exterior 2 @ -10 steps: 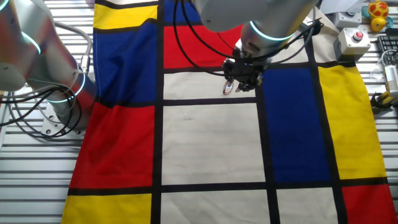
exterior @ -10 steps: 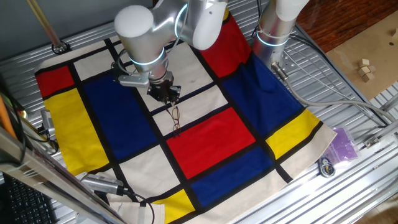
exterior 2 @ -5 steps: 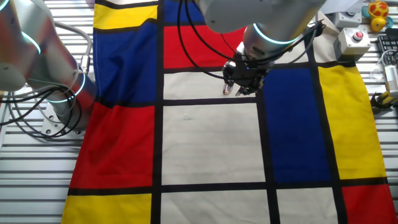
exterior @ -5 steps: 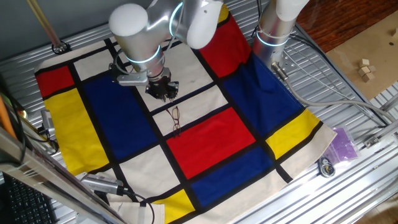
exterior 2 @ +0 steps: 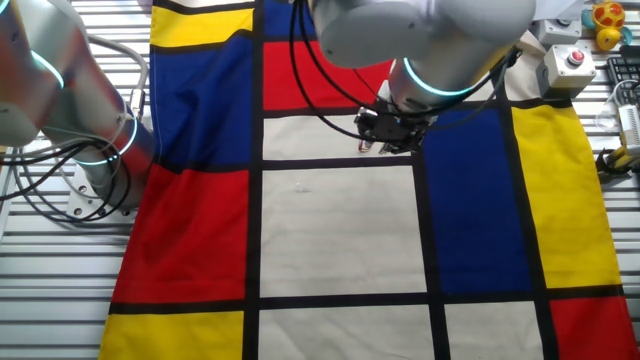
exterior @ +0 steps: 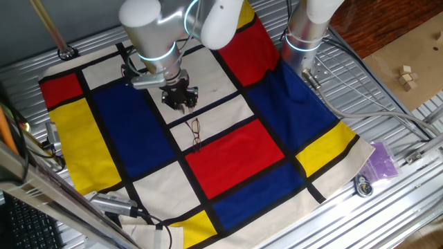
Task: Unfold the leg of the glasses (with one hand)
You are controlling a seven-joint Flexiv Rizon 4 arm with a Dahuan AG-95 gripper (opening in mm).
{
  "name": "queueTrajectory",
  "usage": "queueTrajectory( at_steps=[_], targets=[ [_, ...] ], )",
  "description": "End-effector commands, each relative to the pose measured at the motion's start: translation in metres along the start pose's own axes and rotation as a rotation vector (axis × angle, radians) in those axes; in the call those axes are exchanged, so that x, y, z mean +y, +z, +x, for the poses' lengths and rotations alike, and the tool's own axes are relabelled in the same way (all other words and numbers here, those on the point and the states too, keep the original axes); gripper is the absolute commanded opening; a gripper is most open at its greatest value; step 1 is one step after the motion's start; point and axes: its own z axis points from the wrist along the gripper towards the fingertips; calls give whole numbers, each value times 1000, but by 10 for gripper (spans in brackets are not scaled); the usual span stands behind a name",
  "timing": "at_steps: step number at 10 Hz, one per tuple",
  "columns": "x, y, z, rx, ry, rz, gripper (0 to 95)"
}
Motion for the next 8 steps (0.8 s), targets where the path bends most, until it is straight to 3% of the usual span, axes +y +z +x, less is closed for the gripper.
queueTrajectory(
  at_steps=[1,3,8],
  targets=[
    [-1,1,-1,6,26,-1,190],
    [-1,1,-1,2,35,2,190],
    [8,12,-29,-2,78,18,190]
  ],
)
